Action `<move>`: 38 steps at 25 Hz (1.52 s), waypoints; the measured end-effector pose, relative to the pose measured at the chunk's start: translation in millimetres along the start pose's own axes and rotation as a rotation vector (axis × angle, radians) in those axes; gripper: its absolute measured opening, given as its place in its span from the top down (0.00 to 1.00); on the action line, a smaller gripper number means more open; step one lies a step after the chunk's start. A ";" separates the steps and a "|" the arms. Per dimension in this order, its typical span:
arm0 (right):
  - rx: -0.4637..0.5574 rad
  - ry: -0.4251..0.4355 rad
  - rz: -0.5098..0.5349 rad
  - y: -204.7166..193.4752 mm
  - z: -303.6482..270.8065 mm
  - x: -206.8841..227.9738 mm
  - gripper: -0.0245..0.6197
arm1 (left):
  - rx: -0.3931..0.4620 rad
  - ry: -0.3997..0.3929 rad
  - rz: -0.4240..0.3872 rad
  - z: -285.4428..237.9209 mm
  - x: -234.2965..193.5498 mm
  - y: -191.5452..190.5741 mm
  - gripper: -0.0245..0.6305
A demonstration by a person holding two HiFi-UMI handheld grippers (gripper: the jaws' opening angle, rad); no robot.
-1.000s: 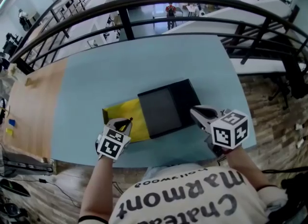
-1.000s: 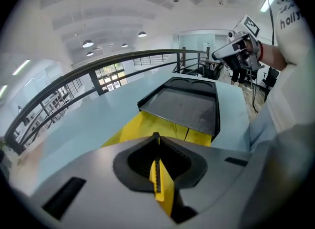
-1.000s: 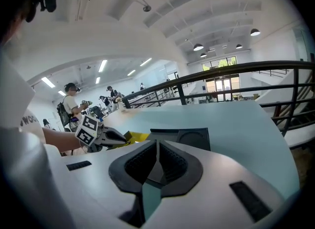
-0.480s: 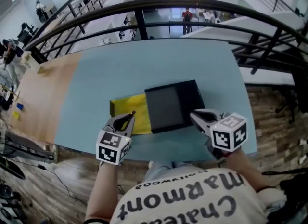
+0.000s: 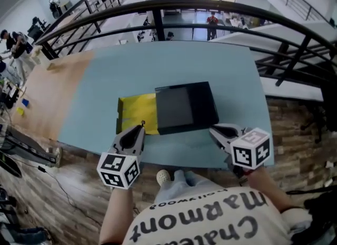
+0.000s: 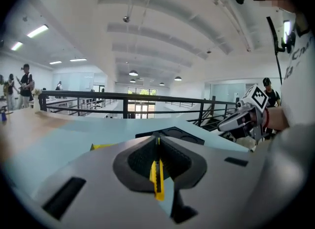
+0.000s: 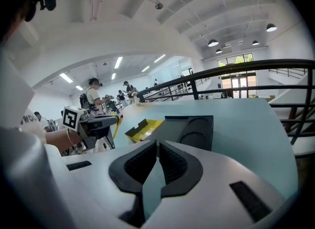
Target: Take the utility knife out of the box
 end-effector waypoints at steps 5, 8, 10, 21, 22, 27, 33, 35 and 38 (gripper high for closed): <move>-0.026 0.017 0.011 -21.8 21.5 1.1 0.90 | -0.003 0.027 0.037 20.6 29.4 -9.1 0.92; -0.044 0.041 0.016 -34.4 29.2 -2.5 0.90 | -0.010 0.050 0.063 37.0 45.8 -19.7 0.92; -0.053 0.059 0.021 -43.3 33.0 -6.1 0.90 | -0.015 0.069 0.077 49.8 56.7 -26.9 0.92; -0.082 0.097 0.023 -69.8 31.5 -45.4 0.90 | -0.065 0.117 0.086 122.6 65.7 -53.8 0.92; -0.070 0.090 0.019 -68.6 31.8 -48.9 0.90 | -0.058 0.112 0.083 126.9 62.8 -53.3 0.92; -0.038 0.063 -0.017 -77.1 32.5 -76.0 0.90 | -0.044 0.065 0.030 149.8 49.8 -47.9 0.92; 0.004 0.042 -0.026 -88.4 19.6 -115.3 0.90 | -0.036 0.018 -0.008 174.7 28.7 -53.3 0.92; 0.017 0.024 -0.013 -90.6 18.2 -123.6 0.90 | -0.029 0.006 -0.020 180.6 22.9 -53.9 0.92; 0.029 -0.002 -0.011 -95.9 17.6 -133.0 0.90 | -0.026 -0.017 -0.033 187.8 16.6 -55.3 0.92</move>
Point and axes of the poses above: the fingertips, and each gripper's own axes: z backward along the fingers, x to its right, y out of its top, the point moved 1 cm from there along z, backward along the fingers, and after that the axes turned 12 degrees about -z, right-handed, at the moved point
